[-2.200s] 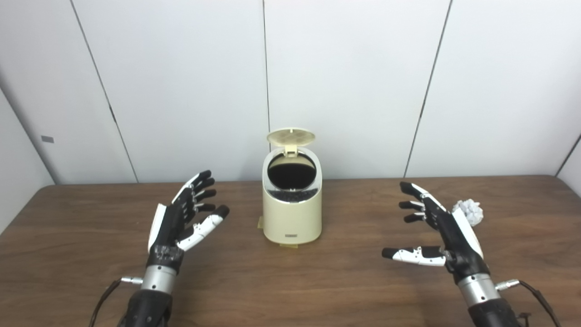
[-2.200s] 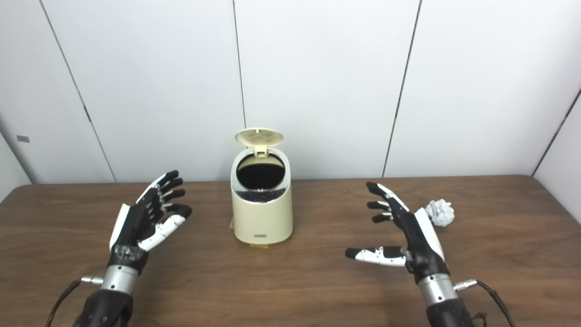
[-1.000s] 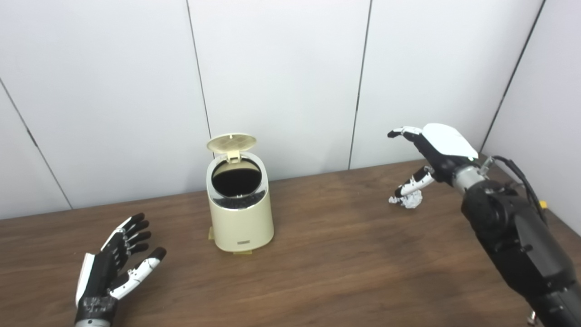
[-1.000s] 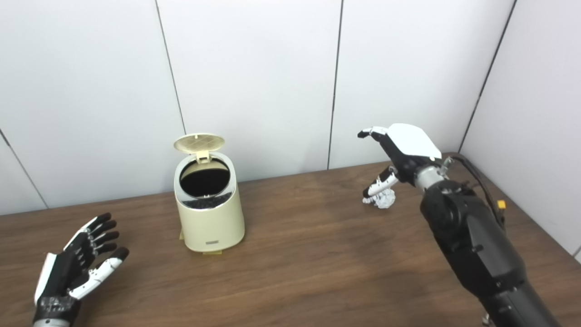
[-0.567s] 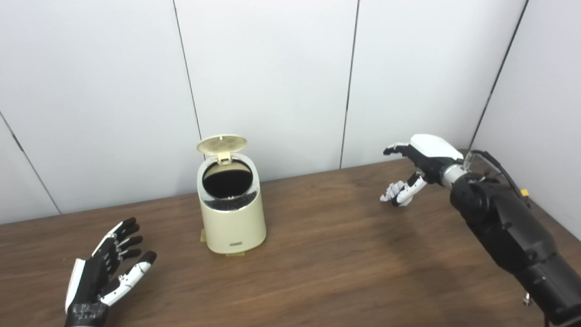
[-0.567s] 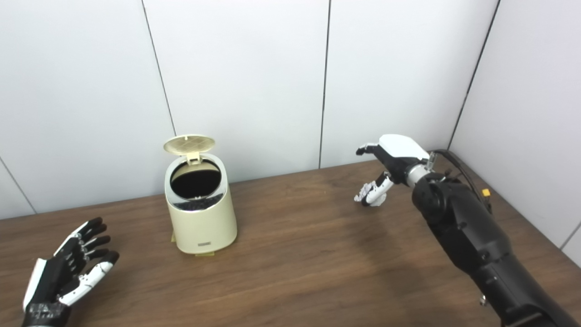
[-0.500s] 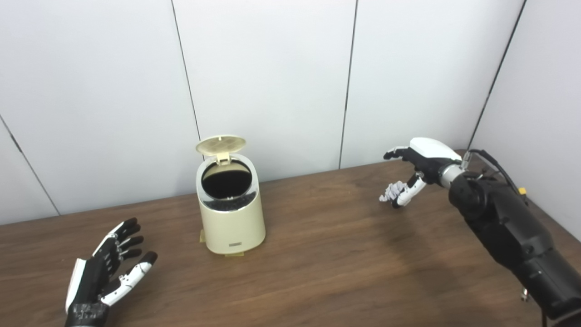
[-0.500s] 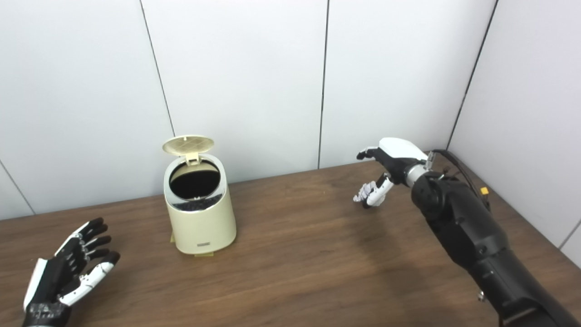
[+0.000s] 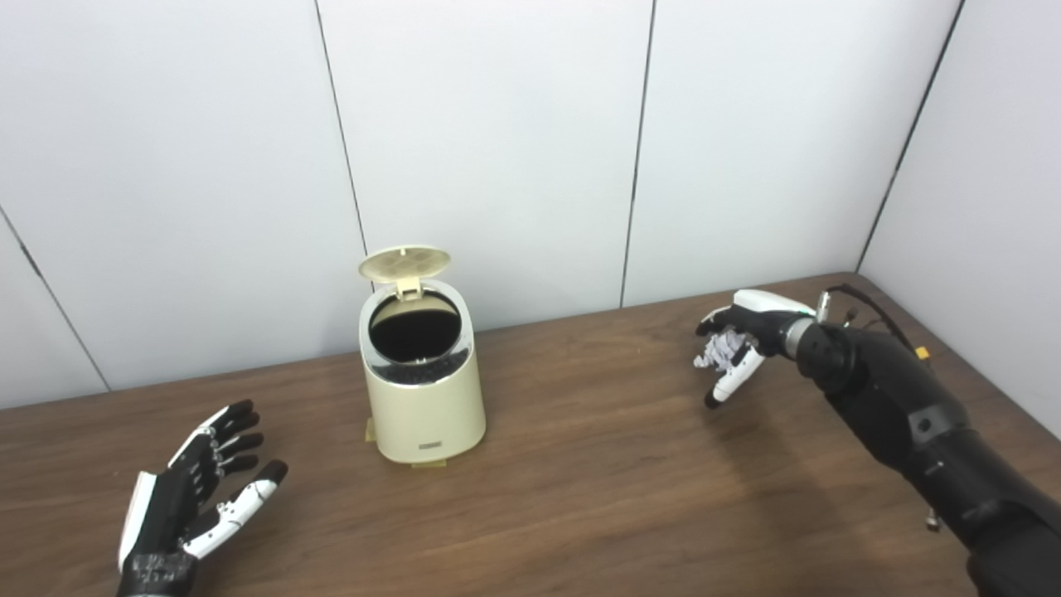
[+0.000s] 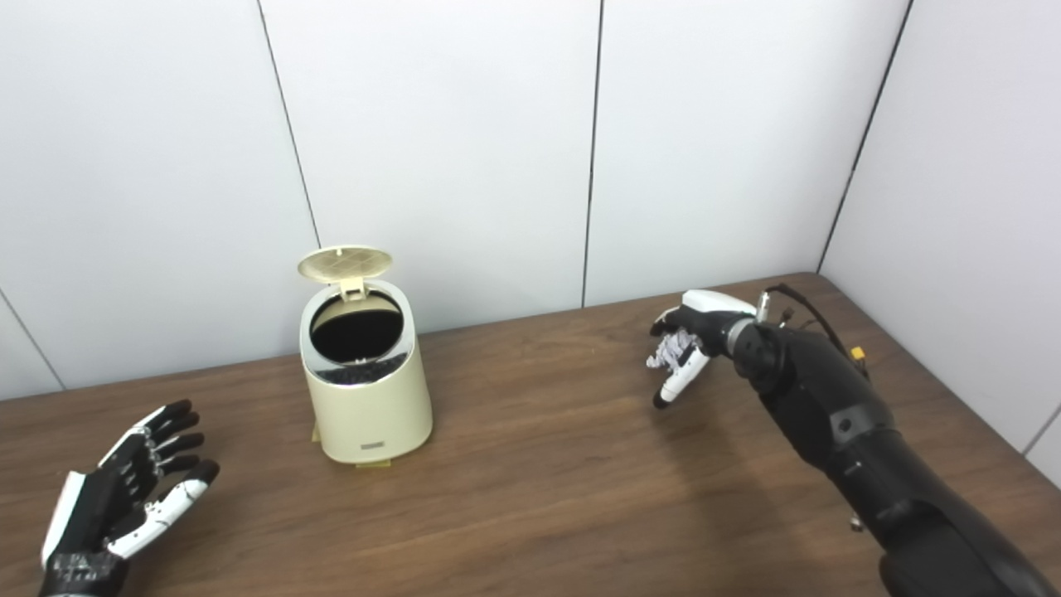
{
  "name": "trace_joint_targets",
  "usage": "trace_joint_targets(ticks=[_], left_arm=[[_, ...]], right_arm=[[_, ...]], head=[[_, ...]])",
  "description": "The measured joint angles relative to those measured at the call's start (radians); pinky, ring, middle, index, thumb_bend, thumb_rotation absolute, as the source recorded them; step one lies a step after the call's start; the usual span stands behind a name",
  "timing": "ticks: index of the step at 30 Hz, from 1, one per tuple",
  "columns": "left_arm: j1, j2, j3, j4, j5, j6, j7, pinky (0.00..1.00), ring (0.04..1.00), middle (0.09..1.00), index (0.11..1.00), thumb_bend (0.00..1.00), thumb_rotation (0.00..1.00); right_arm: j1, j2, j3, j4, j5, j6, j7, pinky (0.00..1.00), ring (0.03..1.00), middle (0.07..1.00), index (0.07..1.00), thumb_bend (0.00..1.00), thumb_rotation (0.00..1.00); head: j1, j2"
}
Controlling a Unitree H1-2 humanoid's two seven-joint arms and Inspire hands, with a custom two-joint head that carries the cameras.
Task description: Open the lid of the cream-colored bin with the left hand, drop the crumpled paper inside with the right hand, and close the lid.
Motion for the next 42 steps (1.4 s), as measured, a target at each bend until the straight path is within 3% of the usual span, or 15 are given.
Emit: trace_joint_targets(ticks=[6,11,13,14,16,18,20,22,23,24,26,31,32,35,42], left_arm=[[0.004,0.002,-0.009,-0.046,0.006,0.008,-0.005,0.75,0.801,0.850,0.870,0.68,0.28],[0.006,0.006,-0.009,-0.054,0.008,0.020,-0.006,0.73,0.792,0.850,0.869,0.67,0.27],[0.006,0.007,-0.009,-0.054,0.008,0.021,-0.010,0.75,0.801,0.856,0.874,0.66,0.26],[0.007,0.008,-0.009,-0.054,0.008,0.021,-0.015,0.75,0.802,0.856,0.874,0.66,0.26],[0.007,0.009,-0.009,-0.054,0.007,0.021,-0.021,0.76,0.802,0.854,0.876,0.67,0.28],[0.006,0.009,-0.009,-0.054,0.007,0.022,-0.024,0.76,0.800,0.851,0.877,0.67,0.28],[0.007,0.009,-0.007,-0.054,0.007,0.022,-0.025,0.76,0.799,0.849,0.876,0.67,0.27],[0.008,0.010,-0.006,-0.053,0.007,0.022,-0.025,0.75,0.792,0.844,0.873,0.66,0.27],[0.007,0.010,-0.006,-0.053,0.007,0.021,-0.025,0.75,0.792,0.844,0.873,0.66,0.27],[0.007,0.011,-0.006,-0.053,0.007,0.021,-0.026,0.75,0.793,0.844,0.874,0.67,0.27],[0.008,0.012,-0.006,-0.053,0.007,0.022,-0.028,0.76,0.795,0.844,0.876,0.66,0.26],[0.008,0.015,-0.006,-0.053,0.007,0.021,-0.034,0.76,0.798,0.844,0.879,0.65,0.26],[0.008,0.015,-0.006,-0.053,0.007,0.021,-0.035,0.77,0.799,0.843,0.878,0.65,0.25],[0.008,0.016,-0.006,-0.050,0.007,0.021,-0.036,0.76,0.799,0.841,0.873,0.66,0.25],[0.007,0.017,-0.006,-0.043,0.004,0.021,-0.039,0.74,0.792,0.839,0.868,0.67,0.27]], right_arm=[[-0.023,0.004,0.020,0.041,-0.005,0.010,-0.020,0.71,0.870,0.925,0.862,0.87,0.29],[-0.025,0.004,0.041,0.046,-0.015,0.006,-0.038,0.71,0.838,0.893,0.831,0.83,0.21],[-0.025,0.003,0.043,0.046,-0.015,0.004,-0.044,0.68,0.773,0.819,0.759,0.78,0.09],[-0.025,0.004,0.045,0.042,-0.014,0.004,-0.044,0.68,0.770,0.815,0.755,0.77,0.08],[-0.025,0.004,0.050,0.033,-0.013,0.004,-0.044,0.62,0.668,0.708,0.718,0.74,0.02],[-0.027,0.002,0.061,0.029,-0.021,0.002,-0.049,0.60,0.624,0.662,0.697,0.72,0.00],[-0.027,-0.003,0.074,0.018,-0.033,0.009,-0.043,0.62,0.612,0.536,0.686,0.60,0.00],[-0.030,-0.007,0.083,0.013,-0.036,0.017,-0.027,0.62,0.594,0.499,0.685,0.57,0.00],[-0.032,-0.010,0.087,0.012,-0.037,0.018,-0.016,0.59,0.574,0.494,0.684,0.57,0.00],[-0.032,-0.015,0.091,0.009,-0.036,0.022,-0.009,0.51,0.495,0.500,0.681,0.55,0.00],[-0.032,-0.026,0.099,0.002,-0.037,0.024,0.010,0.48,0.445,0.517,0.669,0.53,0.00],[-0.025,-0.038,0.105,-0.015,-0.036,0.021,0.020,0.54,0.429,0.524,0.627,0.53,0.00],[-0.024,-0.038,0.105,-0.015,-0.038,0.020,0.016,0.53,0.447,0.526,0.552,0.52,0.00],[-0.017,-0.038,0.106,-0.012,-0.050,0.001,-0.032,0.51,0.478,0.530,0.473,0.52,0.00],[0.013,-0.036,0.094,-0.011,-0.070,-0.005,-0.152,0.33,0.396,0.452,0.510,0.52,0.00]], head=[[0.014,0.005],[0.011,0.009],[0.011,0.011],[0.011,0.011],[0.011,0.011],[0.009,0.012],[0.008,0.014],[0.008,0.015],[0.008,0.017],[0.006,0.018],[0.005,0.020],[0.003,0.023],[0.003,0.023],[0.005,0.026],[0.009,0.031]])
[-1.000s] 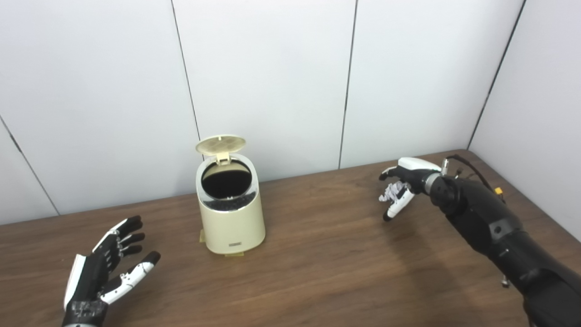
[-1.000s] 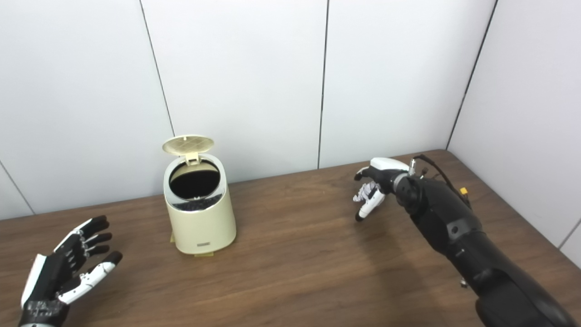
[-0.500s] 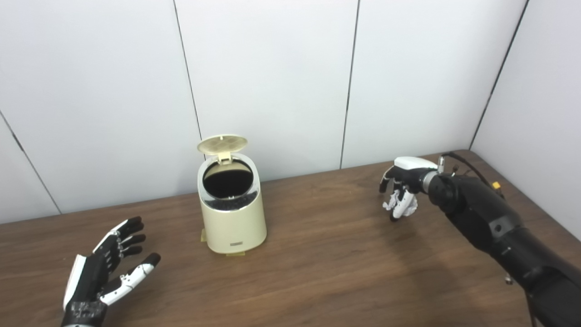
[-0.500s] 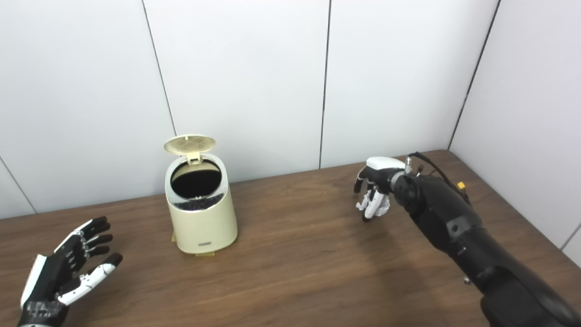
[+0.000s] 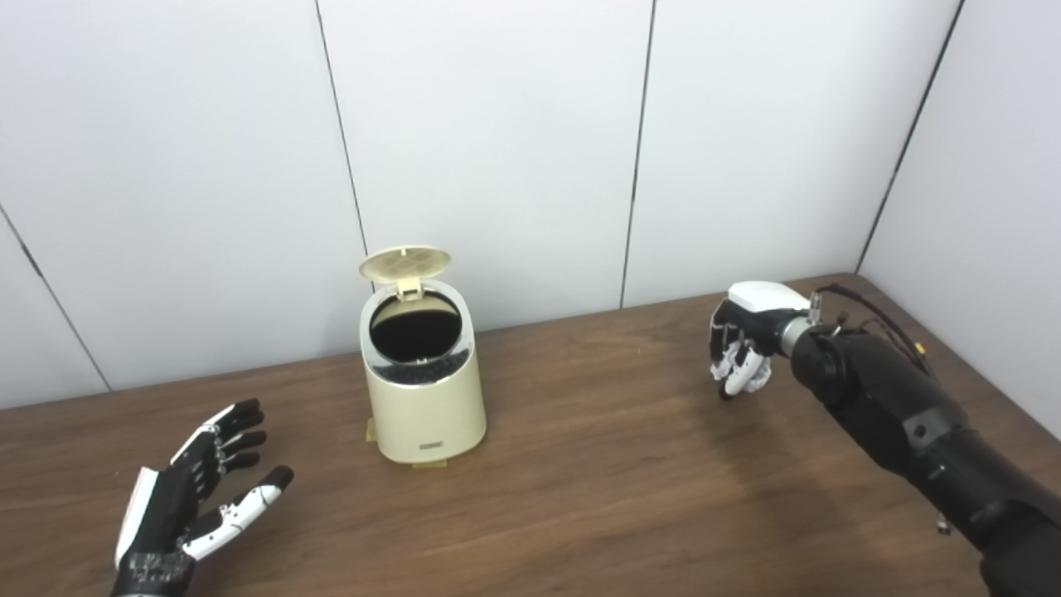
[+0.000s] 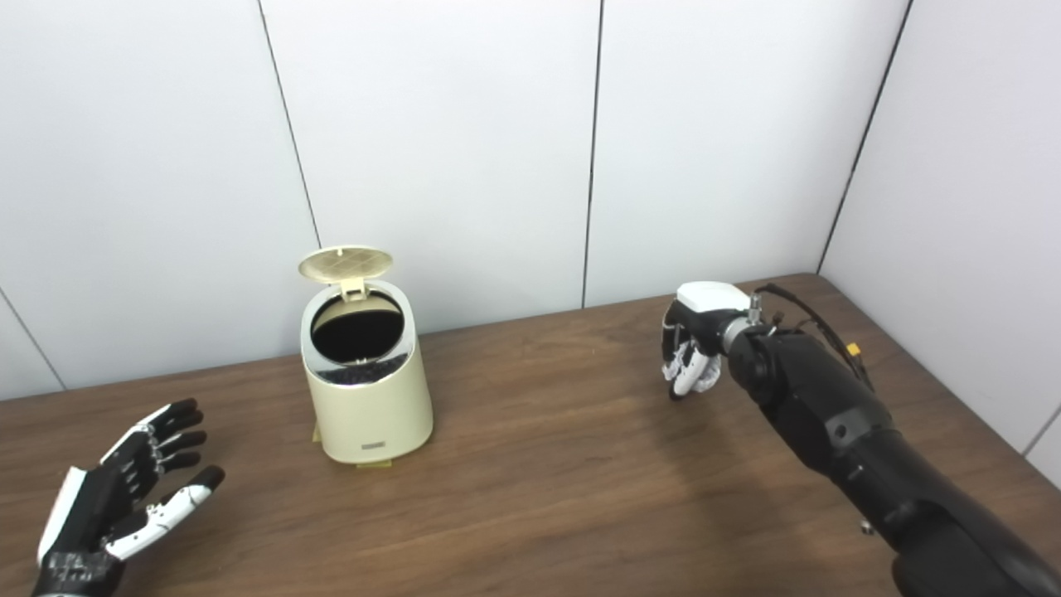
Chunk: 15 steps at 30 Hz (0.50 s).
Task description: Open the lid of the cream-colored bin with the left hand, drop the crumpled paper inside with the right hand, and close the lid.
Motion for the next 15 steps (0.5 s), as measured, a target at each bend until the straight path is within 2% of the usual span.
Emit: trace_joint_targets(ticks=[1,2,6,10,13,15], left_arm=[[0.000,0.000,0.000,0.000,0.000,0.000,0.000,0.74,0.791,0.839,0.866,0.67,0.27],[0.000,0.000,0.000,0.000,0.000,0.000,0.000,0.75,0.787,0.837,0.864,0.67,0.28],[0.000,0.001,-0.001,-0.001,0.001,0.000,0.000,0.77,0.793,0.840,0.863,0.67,0.29],[0.000,0.000,-0.003,-0.001,0.003,0.000,0.001,0.78,0.798,0.839,0.857,0.68,0.27],[-0.001,0.000,-0.006,0.000,0.004,0.000,0.001,0.77,0.801,0.840,0.856,0.67,0.25],[-0.001,-0.001,-0.008,0.001,0.004,-0.001,0.001,0.76,0.799,0.842,0.856,0.67,0.24]], right_arm=[[0.004,0.000,-0.003,0.000,-0.001,-0.001,-0.018,0.33,0.392,0.447,0.513,0.52,0.00],[0.008,0.000,-0.007,-0.001,-0.003,-0.002,-0.027,0.41,0.431,0.487,0.491,0.52,0.00],[0.019,0.000,-0.022,-0.038,0.001,-0.008,-0.030,0.47,0.437,0.503,0.478,0.52,0.00],[0.023,-0.003,-0.035,-0.133,0.002,-0.039,-0.029,0.45,0.389,0.466,0.515,0.52,0.00],[0.020,-0.003,-0.037,-0.214,-0.003,-0.044,-0.019,0.49,0.388,0.466,0.500,0.52,0.00],[0.011,-0.003,-0.036,-0.255,-0.012,-0.045,0.006,0.56,0.433,0.482,0.485,0.52,0.00]], head=[[0.000,0.000],[0.000,0.000],[0.000,0.002],[0.006,0.002],[0.011,0.000],[0.017,-0.001]])
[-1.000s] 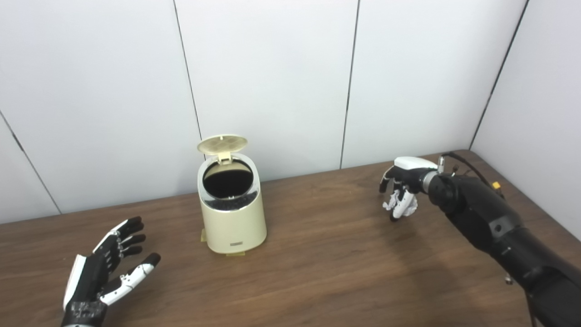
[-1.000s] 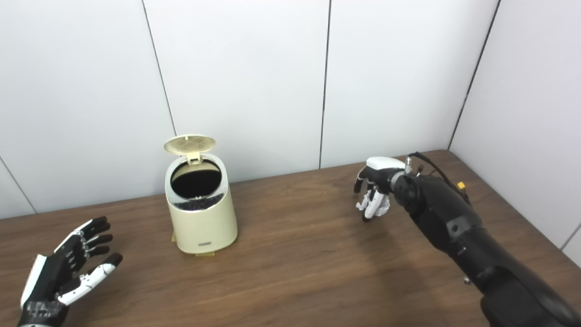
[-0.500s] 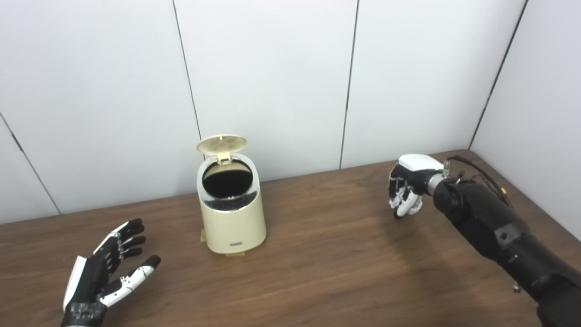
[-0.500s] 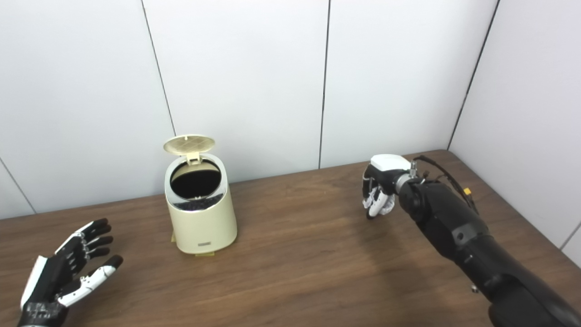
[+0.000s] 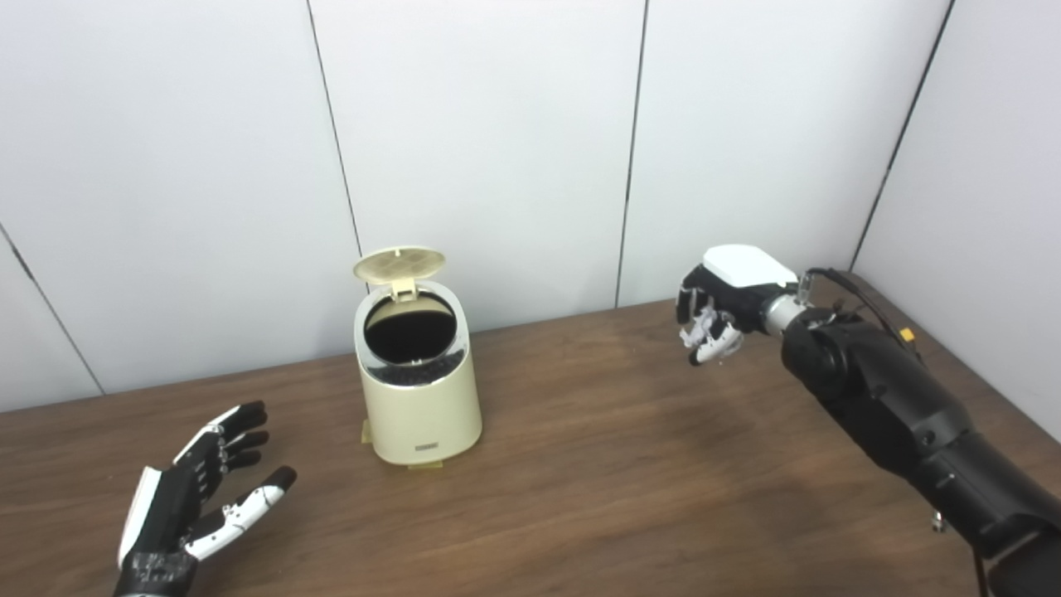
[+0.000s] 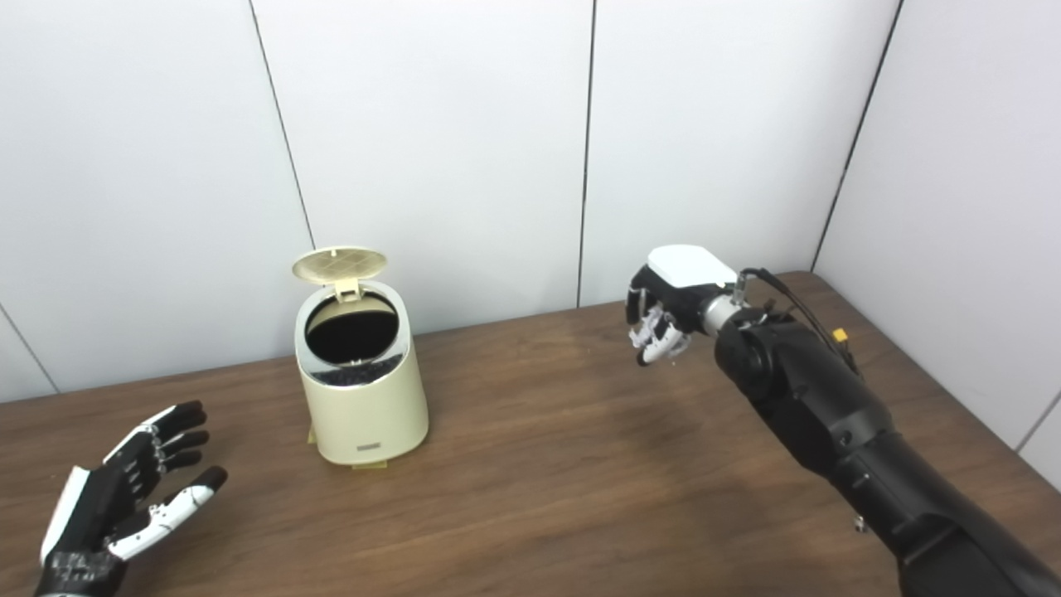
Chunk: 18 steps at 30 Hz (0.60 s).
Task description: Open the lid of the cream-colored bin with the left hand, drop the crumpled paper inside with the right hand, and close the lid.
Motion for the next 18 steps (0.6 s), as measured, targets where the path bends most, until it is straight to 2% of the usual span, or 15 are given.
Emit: trace_joint_targets(ticks=[1,2,3,4,6,8,10,15,18], left_arm=[[0.000,-0.001,-0.001,0.001,0.000,0.000,0.000,0.76,0.804,0.846,0.858,0.67,0.24],[0.000,-0.001,-0.002,0.003,0.000,0.000,0.000,0.76,0.804,0.847,0.860,0.67,0.24],[0.000,-0.002,-0.002,0.004,0.000,0.000,0.000,0.76,0.805,0.847,0.859,0.67,0.23],[-0.001,-0.004,-0.003,0.006,0.000,0.000,0.000,0.75,0.804,0.846,0.860,0.67,0.23],[-0.001,-0.008,-0.007,0.006,0.000,0.000,0.000,0.75,0.803,0.845,0.859,0.67,0.23],[-0.001,-0.009,-0.012,0.007,0.002,0.000,0.000,0.74,0.796,0.844,0.859,0.67,0.23],[-0.003,-0.014,-0.014,0.009,0.002,-0.002,0.001,0.73,0.789,0.843,0.860,0.68,0.25],[-0.005,-0.016,-0.020,0.021,0.007,-0.006,0.003,0.76,0.805,0.851,0.862,0.67,0.22],[-0.008,-0.020,-0.025,0.021,0.007,-0.006,0.003,0.75,0.812,0.854,0.863,0.66,0.21]], right_arm=[[-0.005,0.000,0.000,-0.023,-0.006,0.002,0.015,0.67,0.469,0.488,0.474,0.52,0.00],[-0.010,0.001,0.001,-0.051,-0.012,0.005,0.031,0.69,0.478,0.488,0.473,0.52,0.00],[-0.017,0.004,0.000,-0.077,-0.014,0.007,0.045,0.61,0.451,0.487,0.481,0.52,0.00],[-0.026,0.008,0.000,-0.104,-0.014,0.006,0.052,0.45,0.408,0.499,0.493,0.52,0.00],[-0.044,0.023,-0.004,-0.147,-0.012,0.006,0.059,0.39,0.395,0.512,0.497,0.52,0.00],[-0.061,0.050,-0.012,-0.190,-0.008,0.008,0.069,0.36,0.387,0.514,0.503,0.52,0.00],[-0.070,0.077,-0.017,-0.221,0.003,0.007,0.078,0.39,0.398,0.513,0.495,0.52,0.00],[-0.094,0.151,-0.012,-0.269,0.011,-0.007,0.082,0.31,0.362,0.501,0.500,0.51,0.00],[-0.124,0.201,-0.008,-0.285,0.008,-0.008,0.082,0.33,0.379,0.511,0.497,0.52,0.00]], head=[[0.003,0.000],[0.006,-0.002],[0.006,-0.002],[0.011,-0.003],[0.012,-0.005],[0.020,-0.009],[0.025,-0.009],[0.038,-0.012],[0.058,-0.017]])
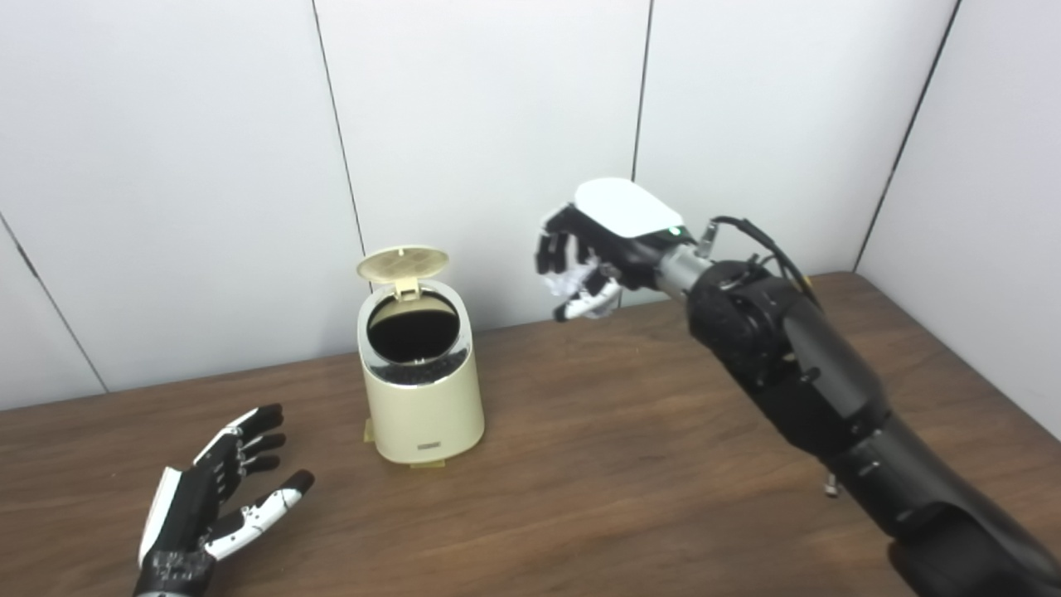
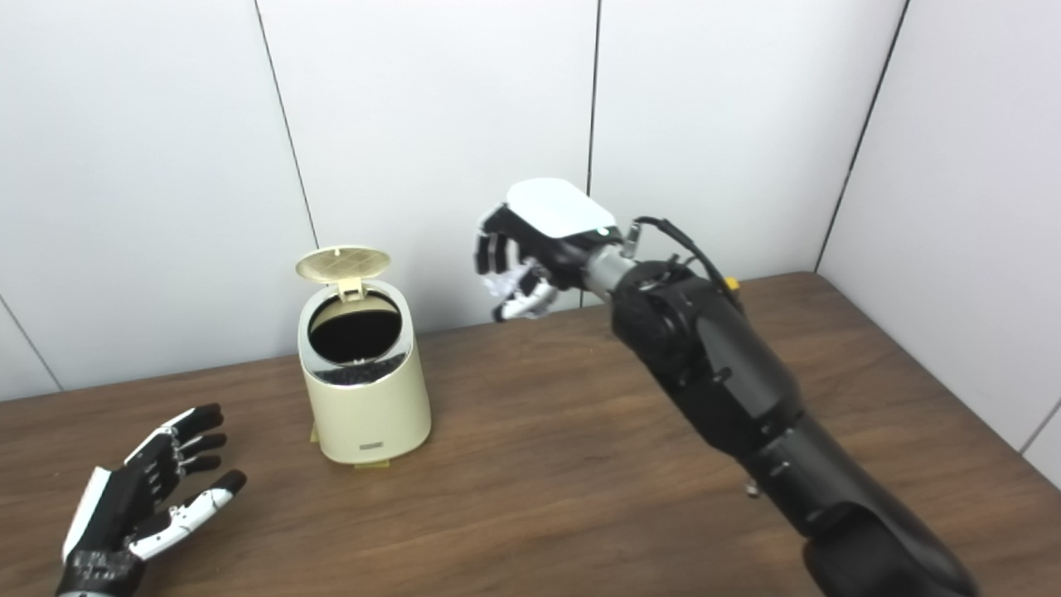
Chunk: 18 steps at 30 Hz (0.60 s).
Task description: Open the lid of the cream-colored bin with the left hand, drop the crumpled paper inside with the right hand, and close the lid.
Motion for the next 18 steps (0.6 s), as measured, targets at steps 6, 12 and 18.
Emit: trace_joint_targets(ticks=[6,12,18], left_arm=[[-0.001,-0.013,-0.017,0.001,0.009,-0.010,0.002,0.73,0.814,0.850,0.857,0.67,0.21],[-0.001,-0.024,-0.025,0.001,0.036,-0.019,0.009,0.79,0.837,0.854,0.860,0.68,0.19],[-0.001,-0.045,-0.026,0.001,0.024,-0.016,0.006,0.78,0.836,0.863,0.866,0.69,0.20]], right_arm=[[-0.043,0.078,0.005,-0.006,-0.002,0.003,0.000,0.32,0.399,0.534,0.496,0.50,0.00],[-0.070,0.120,0.026,0.031,-0.015,-0.026,-0.001,0.32,0.395,0.528,0.500,0.49,0.00],[-0.079,0.163,0.040,0.077,-0.015,-0.106,-0.034,0.32,0.397,0.530,0.494,0.50,0.00]], head=[[0.035,-0.003],[0.063,-0.008],[0.077,-0.009]])
